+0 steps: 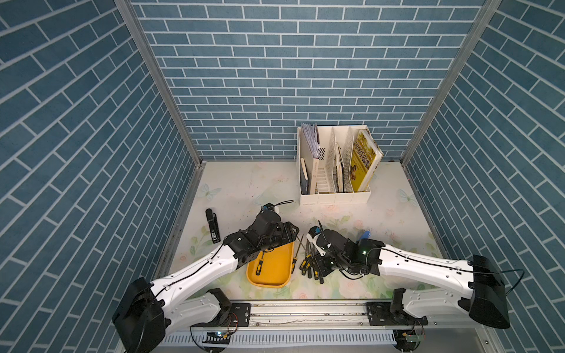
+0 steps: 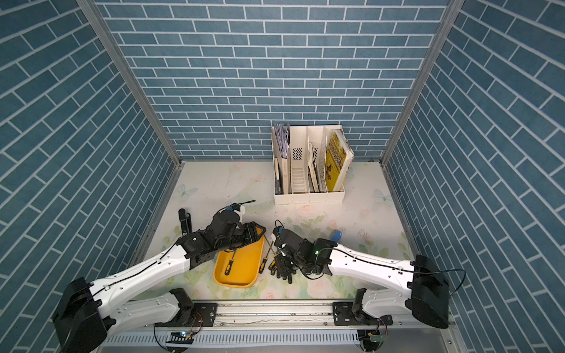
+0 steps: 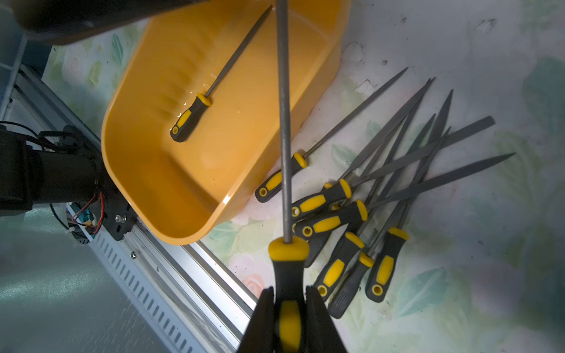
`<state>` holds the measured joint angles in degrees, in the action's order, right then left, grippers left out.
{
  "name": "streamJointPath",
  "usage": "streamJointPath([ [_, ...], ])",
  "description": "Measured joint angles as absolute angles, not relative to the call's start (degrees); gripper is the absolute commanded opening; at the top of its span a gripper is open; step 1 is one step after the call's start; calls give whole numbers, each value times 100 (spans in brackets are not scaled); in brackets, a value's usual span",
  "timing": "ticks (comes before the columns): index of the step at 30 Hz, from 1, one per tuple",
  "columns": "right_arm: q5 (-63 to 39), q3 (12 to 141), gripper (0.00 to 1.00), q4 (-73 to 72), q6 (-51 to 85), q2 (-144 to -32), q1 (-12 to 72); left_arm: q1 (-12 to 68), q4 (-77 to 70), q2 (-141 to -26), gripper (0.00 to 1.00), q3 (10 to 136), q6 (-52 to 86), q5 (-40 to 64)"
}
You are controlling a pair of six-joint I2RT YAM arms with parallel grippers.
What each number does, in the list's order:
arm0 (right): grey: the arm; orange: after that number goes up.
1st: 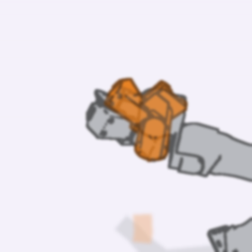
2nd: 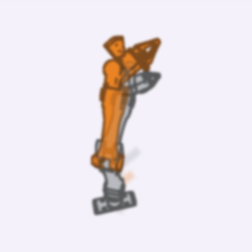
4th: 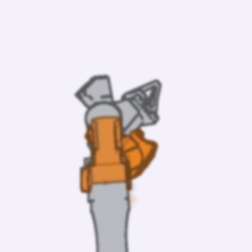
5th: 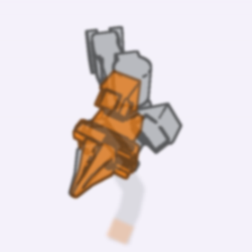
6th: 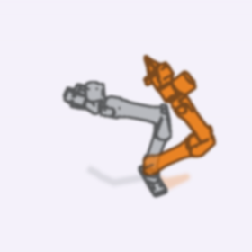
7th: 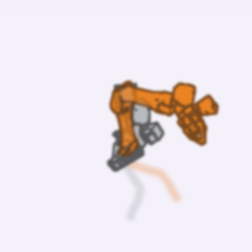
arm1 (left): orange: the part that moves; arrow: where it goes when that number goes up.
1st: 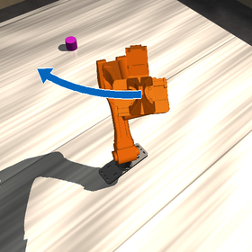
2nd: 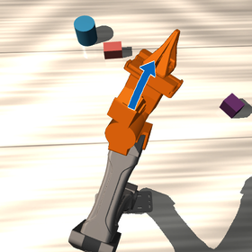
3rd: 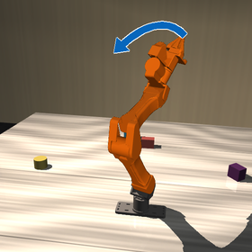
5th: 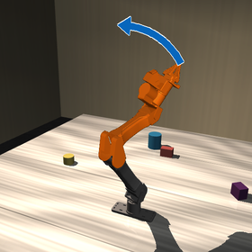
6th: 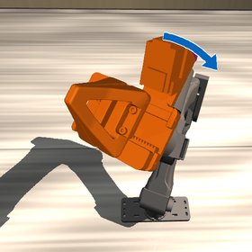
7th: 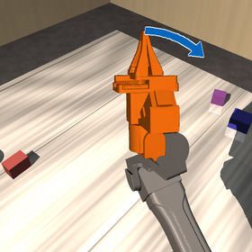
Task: Put the file tool into the storage box
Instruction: Place the file tool in the storage box.
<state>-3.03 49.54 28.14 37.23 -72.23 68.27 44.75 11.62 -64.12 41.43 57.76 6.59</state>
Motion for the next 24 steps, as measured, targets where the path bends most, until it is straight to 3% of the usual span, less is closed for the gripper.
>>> streamJointPath([
  [2,-303,5026,0,2777,3754,-7282,6862,4477,1140,-6464,43,4132,5800,659],
  [4,-301,5124,0,2738,3771,-7328,6895,4477,1140,-6501,23,4130,5806,646],
  [9,-322,5266,0,2635,3839,-7430,6965,4484,1046,-6517,1,4106,5961,652],
  [11,-307,5266,0,2550,3924,-7535,6987,4528,880,-6477,0,4167,6045,683],
  [12,-314,5266,5,2532,3927,-7544,6987,4532,921,-6447,0,4171,6027,644],
  [14,-331,5269,33,2467,3924,-7544,6987,4510,993,-6405,0,4176,6025,582],
  [18,-346,5290,72,2443,3885,-7498,6987,4368,1415,-6243,0,4193,5747,438],
  [20,-301,5395,83,2517,3839,-7487,6987,4178,1763,-6163,0,4281,5529,375],
  [24,-191,5636,88,2668,3662,-7365,6866,3726,2438,-6152,0,4818,4886,290],
])
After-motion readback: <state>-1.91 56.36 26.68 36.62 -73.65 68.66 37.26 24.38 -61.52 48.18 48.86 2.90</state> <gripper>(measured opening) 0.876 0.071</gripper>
